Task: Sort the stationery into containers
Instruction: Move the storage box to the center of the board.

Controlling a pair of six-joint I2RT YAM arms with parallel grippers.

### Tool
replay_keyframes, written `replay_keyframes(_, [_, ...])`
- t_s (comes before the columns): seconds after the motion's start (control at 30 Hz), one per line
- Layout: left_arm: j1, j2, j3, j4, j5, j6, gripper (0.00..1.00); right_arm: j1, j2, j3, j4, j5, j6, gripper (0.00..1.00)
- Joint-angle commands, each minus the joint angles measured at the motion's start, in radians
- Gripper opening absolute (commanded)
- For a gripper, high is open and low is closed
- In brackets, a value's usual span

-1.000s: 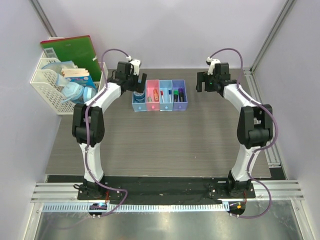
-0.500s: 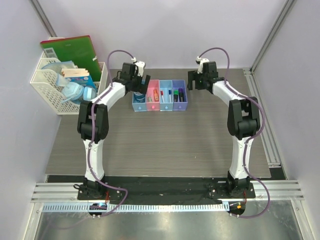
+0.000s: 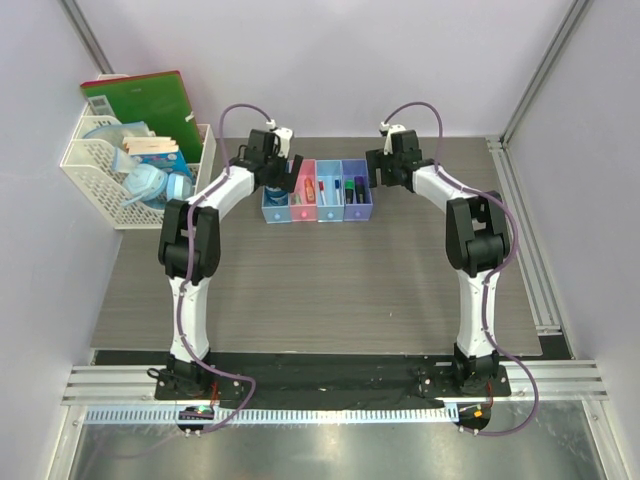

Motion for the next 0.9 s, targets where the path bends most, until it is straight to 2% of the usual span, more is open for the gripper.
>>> replay_keyframes(0.0, [-0.019,0.004,-0.015,0.012,0.016,0.01,1.0,0.026,-0.088,0.005,0.018,0.039,-0.004,0.9])
replay_keyframes(0.23, [-0.023,0.011,-0.043,0.023,0.028,-0.004,1.0,0.027,-0.188,-0.009,-0.009,0.062,0.01,0.91])
replay_keyframes(0.4, [-0.031,0.007,-0.052,0.026,0.031,-0.006,1.0,0.026,-0.229,-0.022,-0.018,0.007,0.047,0.91])
replay_keyframes(0.87, [-0.059,0.012,-0.053,-0.004,0.028,-0.021,1.0,0.081,-0.065,-0.021,-0.008,-0.001,0.059,0.9])
